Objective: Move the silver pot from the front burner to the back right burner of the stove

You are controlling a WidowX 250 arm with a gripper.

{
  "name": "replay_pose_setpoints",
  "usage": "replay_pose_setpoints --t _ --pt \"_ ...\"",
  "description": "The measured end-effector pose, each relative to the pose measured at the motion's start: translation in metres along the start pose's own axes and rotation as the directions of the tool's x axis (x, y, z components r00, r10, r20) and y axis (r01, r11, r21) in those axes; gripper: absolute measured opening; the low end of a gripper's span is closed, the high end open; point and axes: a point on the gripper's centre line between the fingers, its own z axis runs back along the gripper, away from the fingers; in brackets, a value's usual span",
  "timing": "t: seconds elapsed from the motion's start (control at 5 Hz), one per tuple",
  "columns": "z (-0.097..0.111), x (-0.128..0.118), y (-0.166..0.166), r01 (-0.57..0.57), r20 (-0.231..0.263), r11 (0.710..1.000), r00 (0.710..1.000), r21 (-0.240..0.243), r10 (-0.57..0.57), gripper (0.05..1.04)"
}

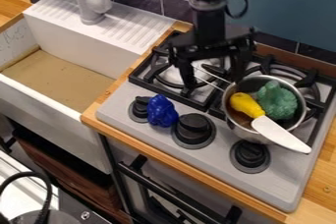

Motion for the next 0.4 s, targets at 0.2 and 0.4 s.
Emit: replay_pose_setpoints --t 0.2,0.4 --pt "-0.005 -0.008 -0.010 -0.022 0.026 1.000 0.999 -0.022 0.023 1.000" --pt "-0.018 -0.015 -0.011 -0.068 0.077 0.997 0.994 -0.043 0.071 1.000"
